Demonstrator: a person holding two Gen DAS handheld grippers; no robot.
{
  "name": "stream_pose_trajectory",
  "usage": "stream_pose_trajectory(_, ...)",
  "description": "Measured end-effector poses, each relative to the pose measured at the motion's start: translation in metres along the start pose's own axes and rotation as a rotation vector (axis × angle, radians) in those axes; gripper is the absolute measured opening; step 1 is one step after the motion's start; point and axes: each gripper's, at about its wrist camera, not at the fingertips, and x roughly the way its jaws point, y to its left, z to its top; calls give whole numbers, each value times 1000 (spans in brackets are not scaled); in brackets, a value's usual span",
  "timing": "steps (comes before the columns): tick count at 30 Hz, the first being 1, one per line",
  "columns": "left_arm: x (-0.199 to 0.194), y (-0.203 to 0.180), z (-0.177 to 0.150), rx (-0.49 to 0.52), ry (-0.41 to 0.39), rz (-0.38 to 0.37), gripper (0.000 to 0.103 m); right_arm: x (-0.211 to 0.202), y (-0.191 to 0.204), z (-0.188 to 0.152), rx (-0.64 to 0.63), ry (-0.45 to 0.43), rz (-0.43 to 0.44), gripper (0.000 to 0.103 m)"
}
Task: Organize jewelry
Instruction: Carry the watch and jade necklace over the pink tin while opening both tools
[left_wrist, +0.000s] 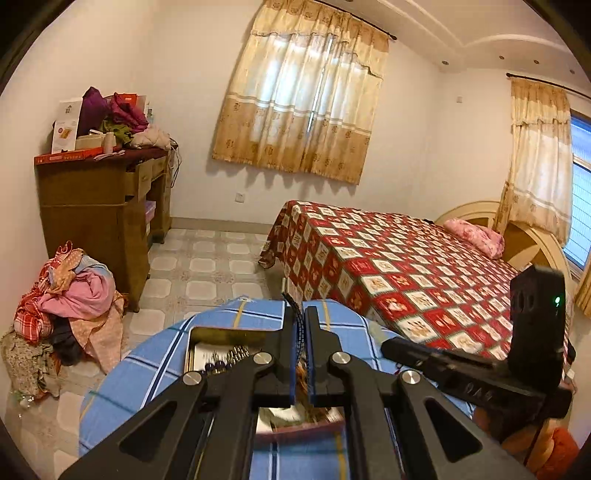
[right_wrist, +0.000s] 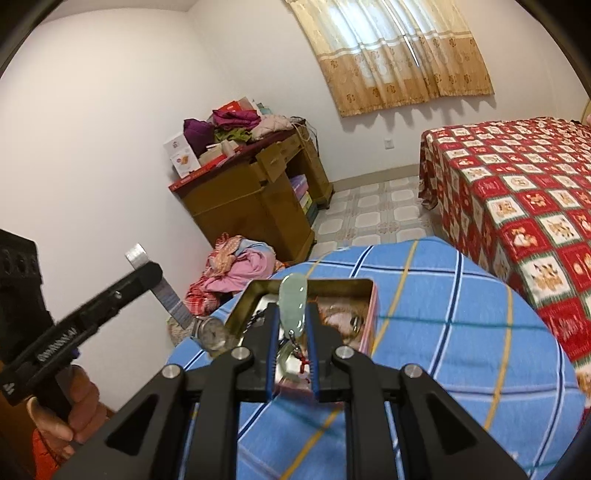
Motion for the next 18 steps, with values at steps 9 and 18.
stream_pose_trajectory(9, 58, 32, -37, -24, 114, 69, 3, 62, -17, -23, 23, 116, -31, 17)
stream_pose_trajectory(18, 70, 62, -57, -127, 234, 158, 9, 75, -15, -41, -23, 156, -65, 18)
